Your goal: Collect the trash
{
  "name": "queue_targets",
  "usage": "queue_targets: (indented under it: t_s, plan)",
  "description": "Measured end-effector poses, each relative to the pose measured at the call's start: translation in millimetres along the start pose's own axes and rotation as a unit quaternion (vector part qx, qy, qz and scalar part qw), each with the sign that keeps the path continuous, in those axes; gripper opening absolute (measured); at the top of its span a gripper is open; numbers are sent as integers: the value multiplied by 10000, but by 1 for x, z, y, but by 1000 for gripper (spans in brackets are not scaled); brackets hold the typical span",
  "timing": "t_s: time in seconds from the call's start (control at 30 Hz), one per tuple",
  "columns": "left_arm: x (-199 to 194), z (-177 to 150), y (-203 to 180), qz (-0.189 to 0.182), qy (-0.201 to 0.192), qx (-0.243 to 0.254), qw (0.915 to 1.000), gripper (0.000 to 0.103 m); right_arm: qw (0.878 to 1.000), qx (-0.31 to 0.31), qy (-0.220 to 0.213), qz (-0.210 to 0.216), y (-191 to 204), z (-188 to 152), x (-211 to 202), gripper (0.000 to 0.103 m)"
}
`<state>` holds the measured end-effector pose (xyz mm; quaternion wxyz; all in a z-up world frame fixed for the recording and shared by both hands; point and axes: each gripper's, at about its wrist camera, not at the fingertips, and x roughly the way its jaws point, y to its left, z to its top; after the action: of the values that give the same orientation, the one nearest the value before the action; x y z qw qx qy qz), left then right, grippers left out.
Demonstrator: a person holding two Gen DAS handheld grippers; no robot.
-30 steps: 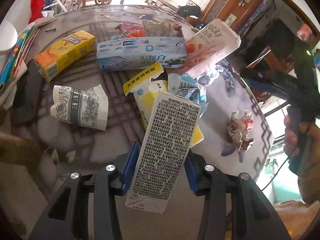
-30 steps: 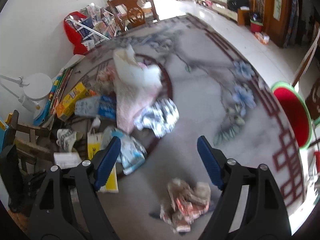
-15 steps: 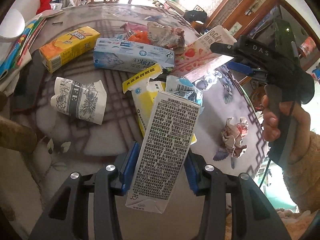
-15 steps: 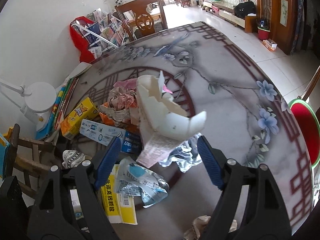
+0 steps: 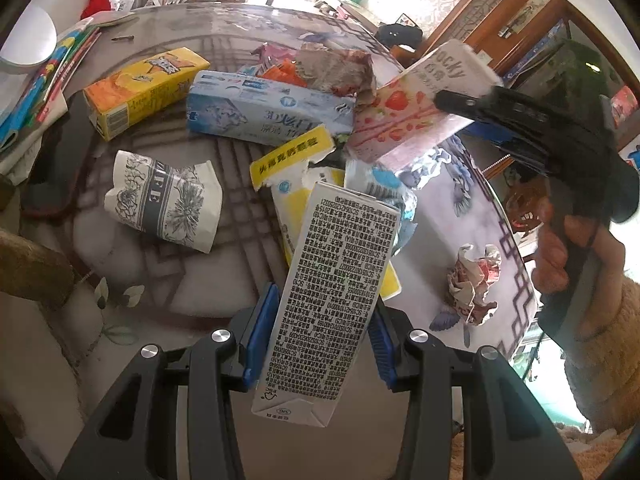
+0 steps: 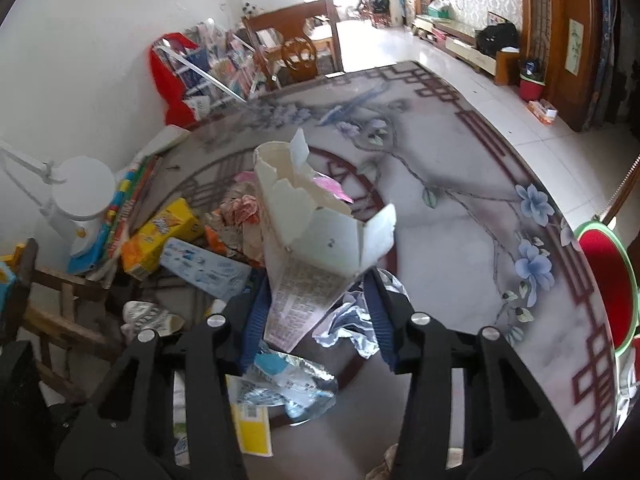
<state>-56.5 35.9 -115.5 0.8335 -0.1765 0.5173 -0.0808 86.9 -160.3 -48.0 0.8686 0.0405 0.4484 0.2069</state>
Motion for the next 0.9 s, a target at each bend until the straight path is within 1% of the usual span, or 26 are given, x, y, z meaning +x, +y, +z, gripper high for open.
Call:
queue_targets:
  t_s: [0.17, 0.3, 0.57, 0.9]
  plan:
    - [-1, 8, -1, -17, -79, -18, 10000, 41, 9995, -159, -156, 205, 6, 1, -26, 46]
    - [-1, 17, -5, -91, -157, -54, 9998, 41, 9990, -226, -298, 250, 7, 3, -43, 46]
    - [0, 27, -18, -179, -218, 46, 9996, 41, 9988, -154, -450, 110, -9, 2, -61, 46]
    - [1, 34, -22, -149, -235, 9, 9996, 41, 9990, 67, -448, -30, -33, -2, -68, 46]
